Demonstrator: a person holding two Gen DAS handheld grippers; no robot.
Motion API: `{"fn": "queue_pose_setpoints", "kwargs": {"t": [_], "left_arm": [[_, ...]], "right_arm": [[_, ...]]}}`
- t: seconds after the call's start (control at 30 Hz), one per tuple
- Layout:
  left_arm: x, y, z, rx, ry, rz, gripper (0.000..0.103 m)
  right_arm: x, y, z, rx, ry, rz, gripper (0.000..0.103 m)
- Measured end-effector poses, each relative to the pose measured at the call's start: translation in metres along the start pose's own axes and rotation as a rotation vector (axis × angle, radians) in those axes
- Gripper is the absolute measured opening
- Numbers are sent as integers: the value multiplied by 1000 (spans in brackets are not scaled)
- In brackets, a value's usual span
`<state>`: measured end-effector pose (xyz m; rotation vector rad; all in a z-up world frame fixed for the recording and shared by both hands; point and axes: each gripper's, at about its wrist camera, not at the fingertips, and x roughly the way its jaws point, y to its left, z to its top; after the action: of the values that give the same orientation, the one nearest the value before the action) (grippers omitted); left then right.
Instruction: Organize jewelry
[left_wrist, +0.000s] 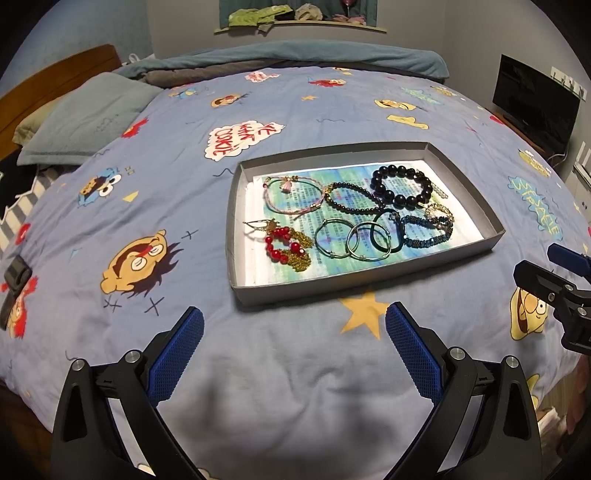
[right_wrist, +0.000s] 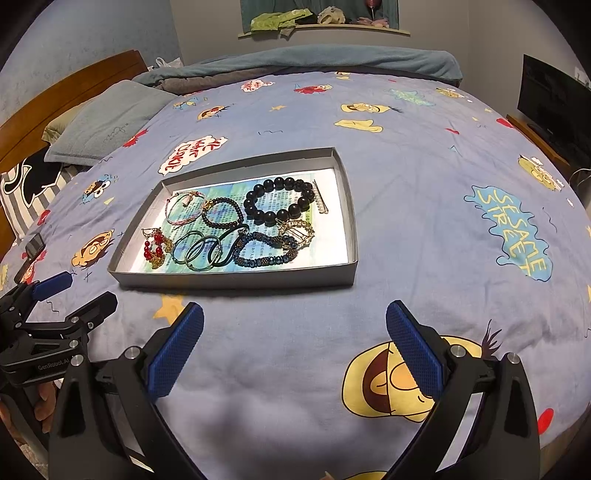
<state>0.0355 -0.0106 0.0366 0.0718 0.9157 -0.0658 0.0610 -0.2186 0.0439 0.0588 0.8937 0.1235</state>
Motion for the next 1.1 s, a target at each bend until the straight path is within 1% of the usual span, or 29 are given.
{"fn": "queue_pose_setpoints", "kwargs": {"t": [0.7,0.9,1.1], "left_arm": [[1,1,0,2,-1,3,98],[0,1,0,12,-13,13,98],[3,2,0,10,1,6,98]], "right_arm": [[1,0,0,2,3,0,98],[1,-1,0,4,4,1,98],[2,-1,0,6,6,0,98]]}}
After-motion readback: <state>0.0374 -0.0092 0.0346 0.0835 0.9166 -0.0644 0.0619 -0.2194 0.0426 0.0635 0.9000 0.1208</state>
